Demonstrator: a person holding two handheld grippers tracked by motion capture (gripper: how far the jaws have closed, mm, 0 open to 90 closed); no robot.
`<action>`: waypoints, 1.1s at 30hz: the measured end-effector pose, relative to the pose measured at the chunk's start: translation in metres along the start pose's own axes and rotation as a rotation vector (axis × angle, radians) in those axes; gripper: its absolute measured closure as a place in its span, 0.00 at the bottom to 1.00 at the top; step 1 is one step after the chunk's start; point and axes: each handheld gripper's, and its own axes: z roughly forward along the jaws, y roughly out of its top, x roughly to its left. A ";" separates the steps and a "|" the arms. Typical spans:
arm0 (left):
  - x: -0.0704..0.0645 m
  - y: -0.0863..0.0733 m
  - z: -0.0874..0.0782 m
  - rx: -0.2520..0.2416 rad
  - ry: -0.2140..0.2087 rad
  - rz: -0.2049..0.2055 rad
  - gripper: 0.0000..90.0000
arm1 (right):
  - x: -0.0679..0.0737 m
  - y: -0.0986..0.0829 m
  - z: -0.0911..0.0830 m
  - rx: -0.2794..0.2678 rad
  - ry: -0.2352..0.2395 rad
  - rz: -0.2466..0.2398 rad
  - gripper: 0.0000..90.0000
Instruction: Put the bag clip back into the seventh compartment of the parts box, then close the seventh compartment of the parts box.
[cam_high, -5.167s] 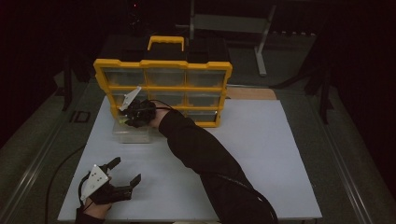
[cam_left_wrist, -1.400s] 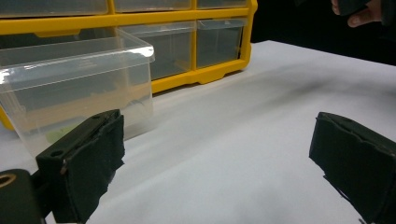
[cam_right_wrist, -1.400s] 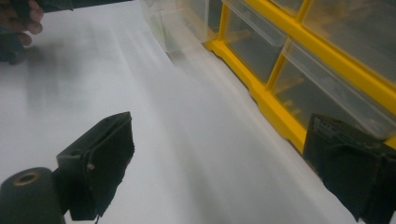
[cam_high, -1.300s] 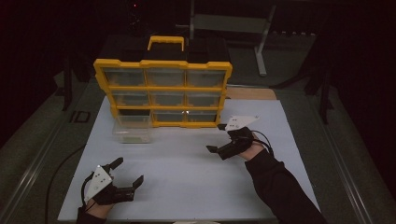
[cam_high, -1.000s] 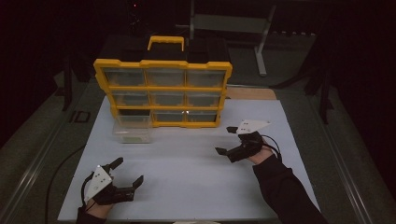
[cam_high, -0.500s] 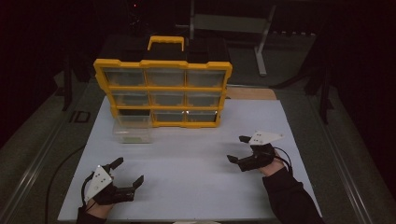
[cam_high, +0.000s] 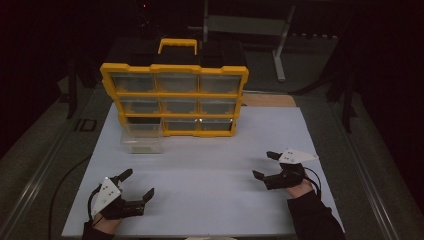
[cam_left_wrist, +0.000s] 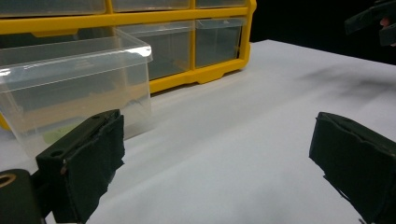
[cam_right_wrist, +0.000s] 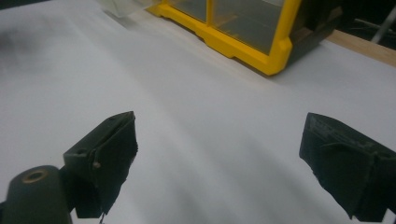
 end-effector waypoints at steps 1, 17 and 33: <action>0.000 0.000 0.000 0.000 0.001 0.000 0.04 | 0.000 -0.002 -0.002 -0.001 -0.003 0.008 0.12; 0.001 -0.001 -0.001 0.006 0.007 0.002 0.04 | 0.007 -0.028 -0.010 -0.025 -0.059 0.026 0.12; 0.000 0.000 -0.004 0.012 0.004 -0.007 0.04 | 0.010 -0.025 -0.008 -0.031 -0.052 0.008 0.12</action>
